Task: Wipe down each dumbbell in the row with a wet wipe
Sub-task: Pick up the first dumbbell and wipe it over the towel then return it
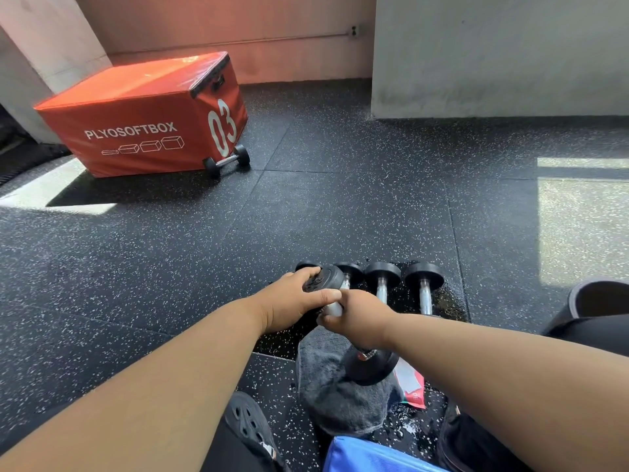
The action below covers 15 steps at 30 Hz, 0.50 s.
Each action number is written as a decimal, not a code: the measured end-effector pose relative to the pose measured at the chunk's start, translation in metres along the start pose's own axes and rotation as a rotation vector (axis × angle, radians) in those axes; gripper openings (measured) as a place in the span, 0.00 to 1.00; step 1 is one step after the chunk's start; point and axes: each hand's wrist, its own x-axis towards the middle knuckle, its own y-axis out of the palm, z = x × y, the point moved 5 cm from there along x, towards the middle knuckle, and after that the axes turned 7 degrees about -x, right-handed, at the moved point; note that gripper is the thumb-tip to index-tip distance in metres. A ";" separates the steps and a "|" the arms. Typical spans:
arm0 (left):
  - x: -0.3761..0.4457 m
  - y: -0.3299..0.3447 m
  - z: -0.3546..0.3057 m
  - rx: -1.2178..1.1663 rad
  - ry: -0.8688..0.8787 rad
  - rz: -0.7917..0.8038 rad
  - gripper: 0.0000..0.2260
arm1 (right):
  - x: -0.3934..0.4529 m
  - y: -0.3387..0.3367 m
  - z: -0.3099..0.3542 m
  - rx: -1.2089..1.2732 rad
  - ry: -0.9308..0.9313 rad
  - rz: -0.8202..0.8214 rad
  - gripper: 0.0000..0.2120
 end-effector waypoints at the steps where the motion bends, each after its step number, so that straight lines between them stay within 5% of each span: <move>1: 0.000 0.000 -0.001 0.000 0.003 0.000 0.61 | -0.001 -0.001 0.000 -0.045 0.002 -0.003 0.14; 8: 0.003 0.003 -0.001 -0.007 -0.013 -0.006 0.59 | -0.008 -0.009 0.002 -0.195 0.037 -0.010 0.15; 15: -0.001 0.003 -0.002 -0.013 -0.027 0.004 0.56 | -0.004 -0.005 -0.010 -0.081 0.076 0.141 0.13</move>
